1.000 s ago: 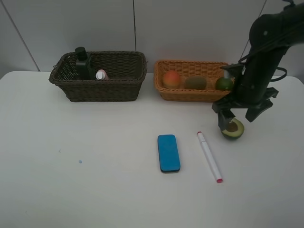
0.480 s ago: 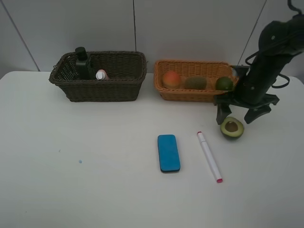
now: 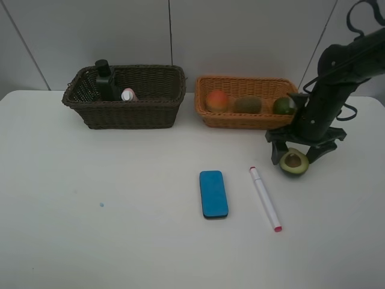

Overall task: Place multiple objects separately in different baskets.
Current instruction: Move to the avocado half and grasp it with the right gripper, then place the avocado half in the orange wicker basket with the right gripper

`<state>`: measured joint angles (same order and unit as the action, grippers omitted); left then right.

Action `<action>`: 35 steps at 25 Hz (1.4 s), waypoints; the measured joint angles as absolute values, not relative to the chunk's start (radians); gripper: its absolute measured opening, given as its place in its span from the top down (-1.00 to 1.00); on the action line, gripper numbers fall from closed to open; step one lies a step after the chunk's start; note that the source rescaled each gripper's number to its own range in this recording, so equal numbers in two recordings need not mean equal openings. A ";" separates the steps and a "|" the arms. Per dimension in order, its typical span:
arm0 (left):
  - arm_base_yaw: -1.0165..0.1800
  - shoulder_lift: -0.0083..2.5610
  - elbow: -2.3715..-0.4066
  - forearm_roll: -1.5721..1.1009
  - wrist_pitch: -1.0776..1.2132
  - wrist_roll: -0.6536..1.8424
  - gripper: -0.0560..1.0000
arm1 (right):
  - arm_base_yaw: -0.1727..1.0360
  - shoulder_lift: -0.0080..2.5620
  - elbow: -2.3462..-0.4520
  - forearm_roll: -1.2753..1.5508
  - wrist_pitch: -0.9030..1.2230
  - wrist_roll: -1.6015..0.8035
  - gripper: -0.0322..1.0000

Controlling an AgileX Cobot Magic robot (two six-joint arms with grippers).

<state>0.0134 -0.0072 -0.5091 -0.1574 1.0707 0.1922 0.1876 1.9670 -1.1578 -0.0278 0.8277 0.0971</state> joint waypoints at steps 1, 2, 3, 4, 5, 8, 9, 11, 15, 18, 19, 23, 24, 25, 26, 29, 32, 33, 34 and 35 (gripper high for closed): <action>0.013 -0.007 -0.509 -0.157 1.071 0.192 -0.89 | 0.188 1.979 -1.158 -0.028 0.828 0.097 -0.96; 0.013 -0.007 -0.509 -0.157 1.071 0.192 -0.89 | 0.188 1.990 -1.158 -0.028 0.828 0.097 -0.96; 0.013 -0.007 -0.509 -0.157 1.071 0.192 -0.89 | 0.188 2.002 -1.158 -0.028 0.829 0.098 -0.96; 0.013 -0.007 -0.509 -0.157 1.071 0.192 -0.89 | 0.188 2.012 -1.158 -0.028 0.829 0.098 -0.96; 0.013 -0.007 -0.509 -0.157 1.071 0.192 -0.89 | 0.188 2.018 -1.158 -0.028 0.828 0.098 -0.96; 0.013 -0.007 -0.509 -0.157 1.071 0.192 -0.89 | 0.188 2.026 -1.158 -0.033 0.828 0.097 -0.96; 0.013 -0.007 -0.509 -0.157 1.071 0.192 -0.89 | 0.188 2.026 -1.158 -0.039 0.828 0.097 -0.96; 0.013 -0.007 -0.509 -0.157 1.071 0.192 -0.89 | 0.188 2.026 -1.158 -0.057 0.828 0.097 -0.93; 0.013 -0.007 -0.509 -0.157 1.071 0.192 -0.89 | 0.188 2.026 -1.158 -0.075 0.835 0.097 -0.44; 0.013 -0.007 -0.509 -0.157 1.071 0.192 -0.89 | 0.188 2.026 -1.158 -0.080 0.842 0.097 -0.44; 0.013 -0.007 -0.509 -0.157 1.071 0.192 -0.89 | 0.188 2.026 -1.158 -0.081 0.849 0.097 -0.44; 0.013 -0.007 -0.509 -0.157 1.071 0.192 -0.89 | 0.188 2.015 -1.158 -0.083 0.897 0.097 -0.44; 0.013 -0.007 -0.509 -0.157 1.071 0.192 -0.89 | 0.188 2.003 -1.158 -0.083 0.911 0.097 -0.44; 0.013 -0.007 -0.509 -0.157 1.071 0.192 -0.89 | 0.188 1.984 -1.161 -0.083 0.919 0.097 -0.44; 0.013 -0.007 -0.509 -0.157 1.071 0.192 -0.89 | 0.188 1.960 -1.173 -0.083 0.931 0.097 -0.44; 0.013 -0.007 -0.509 -0.157 1.071 0.192 -0.89 | 0.188 1.901 -1.254 -0.083 0.948 0.097 -0.44; 0.013 -0.007 -0.509 -0.157 1.071 0.192 -0.89 | 0.189 1.896 -1.395 -0.077 0.972 0.081 -0.44; 0.013 -0.007 -0.509 -0.157 1.071 0.192 -0.89 | 0.190 1.907 -1.449 -0.064 0.977 0.068 -0.44; 0.013 -0.007 -0.509 -0.157 1.071 0.192 -0.89 | 0.192 1.921 -1.505 -0.048 0.980 0.051 -0.44; 0.013 -0.007 -0.509 -0.157 1.071 0.192 -0.89 | 0.194 1.942 -1.550 -0.036 0.981 0.037 -0.44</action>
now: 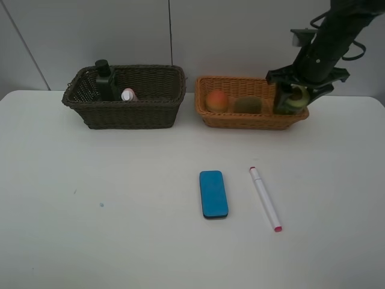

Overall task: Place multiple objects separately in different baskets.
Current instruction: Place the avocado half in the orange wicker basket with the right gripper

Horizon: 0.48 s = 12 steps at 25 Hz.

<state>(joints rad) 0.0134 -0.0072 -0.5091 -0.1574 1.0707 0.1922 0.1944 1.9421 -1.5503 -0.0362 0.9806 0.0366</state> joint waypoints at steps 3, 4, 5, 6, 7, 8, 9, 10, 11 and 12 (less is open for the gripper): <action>0.013 -0.007 -0.509 -0.157 1.071 0.192 -0.89 | 0.200 2.030 -1.709 -0.006 0.982 0.019 -0.44; 0.013 -0.007 -0.509 -0.157 1.071 0.192 -0.89 | 0.201 2.068 -1.752 0.000 0.982 0.018 -0.44; 0.013 -0.007 -0.509 -0.157 1.071 0.192 -0.89 | 0.201 2.106 -1.801 0.000 0.982 0.018 -0.44; 0.013 -0.007 -0.509 -0.157 1.071 0.192 -0.89 | 0.201 2.137 -1.846 0.000 0.982 0.018 -0.44; 0.013 -0.007 -0.509 -0.157 1.071 0.192 -0.89 | 0.201 2.171 -1.885 0.000 0.982 0.018 -0.44; 0.013 -0.007 -0.509 -0.157 1.071 0.192 -0.89 | 0.201 2.200 -1.914 0.000 0.982 0.018 -0.44; 0.013 -0.007 -0.509 -0.157 1.071 0.192 -0.89 | 0.201 2.227 -1.943 0.000 0.981 0.018 -0.48; 0.013 -0.007 -0.509 -0.157 1.071 0.192 -0.89 | 0.201 2.246 -1.967 0.000 0.981 0.018 -0.57; 0.013 -0.007 -0.509 -0.157 1.071 0.192 -0.89 | 0.201 2.265 -1.982 0.000 0.980 0.018 -0.67; 0.013 -0.007 -0.509 -0.157 1.071 0.192 -0.89 | 0.201 2.278 -1.993 0.000 0.978 0.018 -0.72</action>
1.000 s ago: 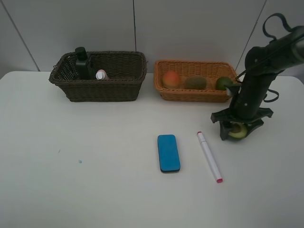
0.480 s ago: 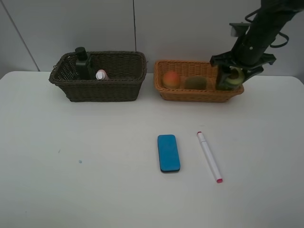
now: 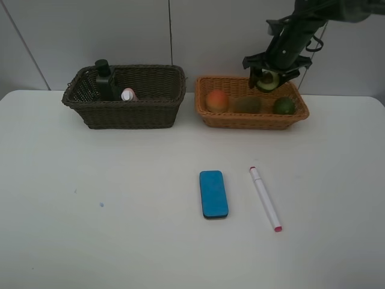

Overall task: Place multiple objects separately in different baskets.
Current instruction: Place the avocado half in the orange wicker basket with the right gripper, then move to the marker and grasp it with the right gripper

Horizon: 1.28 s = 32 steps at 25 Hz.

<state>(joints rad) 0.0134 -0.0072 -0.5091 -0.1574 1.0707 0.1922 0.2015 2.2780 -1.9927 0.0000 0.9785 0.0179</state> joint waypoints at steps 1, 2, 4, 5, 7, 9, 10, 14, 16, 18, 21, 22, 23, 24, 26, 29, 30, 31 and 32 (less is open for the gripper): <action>0.013 -0.007 -0.509 -0.157 1.071 0.192 -0.89 | 0.201 2.286 -1.996 0.000 0.977 0.018 -0.76; 0.013 -0.007 -0.509 -0.157 1.071 0.192 -0.89 | 0.201 2.291 -1.996 0.000 0.975 0.018 -0.79; 0.013 -0.007 -0.509 -0.157 1.071 0.192 -0.89 | 0.201 2.293 -1.996 -0.006 0.981 0.018 -0.80; 0.013 -0.007 -0.509 -0.157 1.071 0.192 -0.89 | 0.201 2.293 -1.996 -0.006 0.988 0.018 -0.80; 0.013 -0.007 -0.509 -0.157 1.071 0.192 -0.89 | 0.201 2.293 -2.000 -0.006 1.016 0.018 -0.80; 0.013 -0.007 -0.509 -0.157 1.071 0.192 -0.89 | 0.201 2.292 -2.008 -0.006 1.078 0.018 -0.80; 0.013 -0.007 -0.509 -0.157 1.071 0.192 -0.89 | 0.201 2.284 -2.008 0.000 1.110 0.018 -0.81; 0.013 -0.007 -0.509 -0.157 1.071 0.192 -0.89 | 0.206 2.222 -2.002 0.000 1.205 0.015 -0.81; 0.013 -0.007 -0.509 -0.157 1.071 0.192 -0.89 | 0.220 2.159 -1.946 0.000 1.206 0.015 -0.81; 0.013 -0.007 -0.509 -0.157 1.071 0.192 -0.89 | 0.240 2.082 -1.862 0.000 1.207 0.015 -0.81; 0.013 -0.007 -0.509 -0.157 1.071 0.192 -0.89 | 0.279 1.974 -1.681 -0.006 1.209 0.016 -0.81; 0.013 -0.007 -0.509 -0.157 1.071 0.192 -0.89 | 0.296 1.937 -1.610 -0.006 1.211 0.017 -0.81; 0.013 -0.007 -0.509 -0.157 1.071 0.192 -0.89 | 0.314 1.909 -1.538 -0.006 1.213 0.018 -0.81; 0.013 -0.007 -0.509 -0.157 1.071 0.192 -0.89 | 0.330 1.876 -1.479 0.000 1.214 0.020 -0.81; 0.013 -0.007 -0.509 -0.157 1.071 0.192 -0.89 | 0.365 1.824 -1.343 0.000 1.183 0.029 -0.81; 0.013 -0.007 -0.509 -0.157 1.071 0.192 -0.89 | 0.388 1.779 -1.193 0.000 1.088 0.040 -0.81; 0.013 -0.007 -0.509 -0.157 1.071 0.192 -0.89 | 0.390 1.778 -1.150 0.000 1.055 0.040 -0.81; 0.013 -0.007 -0.509 -0.157 1.071 0.192 -0.89 | 0.390 1.778 -1.116 0.000 1.021 0.040 -0.81; 0.013 -0.007 -0.509 -0.157 1.071 0.192 -0.89 | 0.390 1.778 -1.075 0.000 0.991 0.040 -0.81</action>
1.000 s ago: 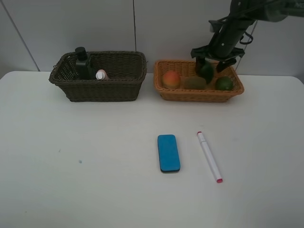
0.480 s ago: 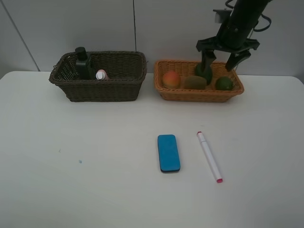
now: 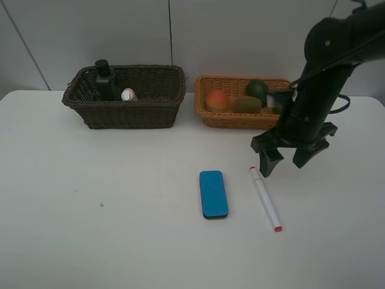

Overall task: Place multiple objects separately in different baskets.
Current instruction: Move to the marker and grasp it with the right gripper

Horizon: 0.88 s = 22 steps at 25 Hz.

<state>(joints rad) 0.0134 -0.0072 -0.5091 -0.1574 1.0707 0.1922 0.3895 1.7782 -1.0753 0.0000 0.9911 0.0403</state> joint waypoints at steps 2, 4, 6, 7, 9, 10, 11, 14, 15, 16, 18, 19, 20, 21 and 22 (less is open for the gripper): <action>0.013 -0.007 -0.509 -0.157 1.071 0.192 -0.89 | 0.390 1.778 -1.006 0.011 0.920 0.040 -0.81; 0.013 -0.007 -0.509 -0.157 1.071 0.192 -0.89 | 0.390 1.778 -0.960 0.022 0.859 0.040 -0.81; 0.013 -0.007 -0.509 -0.157 1.071 0.192 -0.89 | 0.390 1.778 -0.927 0.033 0.806 0.040 -0.81; 0.013 -0.007 -0.509 -0.157 1.071 0.192 -0.89 | 0.390 1.778 -0.919 0.037 0.790 0.040 -0.81; 0.013 -0.007 -0.509 -0.157 1.071 0.192 -0.89 | 0.390 1.778 -0.912 0.050 0.769 0.040 -0.81; 0.013 -0.007 -0.509 -0.157 1.071 0.192 -0.89 | 0.391 1.778 -0.912 0.052 0.762 0.040 -0.81; 0.013 -0.007 -0.509 -0.157 1.071 0.192 -0.89 | 0.397 1.778 -0.912 0.056 0.753 0.040 -0.81; 0.013 -0.007 -0.509 -0.157 1.071 0.192 -0.89 | 0.428 1.778 -0.912 0.064 0.735 0.040 -0.81; 0.013 -0.007 -0.509 -0.157 1.071 0.192 -0.89 | 0.440 1.778 -0.912 0.069 0.727 0.040 -0.81; 0.013 -0.007 -0.509 -0.157 1.071 0.192 -0.89 | 0.449 1.781 -0.912 0.072 0.718 0.040 -0.81; 0.013 -0.007 -0.509 -0.157 1.071 0.192 -0.89 | 0.455 1.802 -0.912 0.075 0.700 0.040 -0.81; 0.013 -0.007 -0.509 -0.157 1.071 0.192 -0.89 | 0.456 1.817 -0.912 0.073 0.689 0.040 -0.81; 0.013 -0.007 -0.509 -0.157 1.071 0.192 -0.89 | 0.456 1.838 -0.912 0.066 0.677 0.040 -0.81; 0.013 -0.007 -0.509 -0.157 1.071 0.192 -0.89 | 0.456 1.858 -0.911 0.060 0.666 0.040 -0.81; 0.013 -0.007 -0.509 -0.157 1.071 0.192 -0.89 | 0.456 1.877 -0.911 0.054 0.655 0.040 -0.81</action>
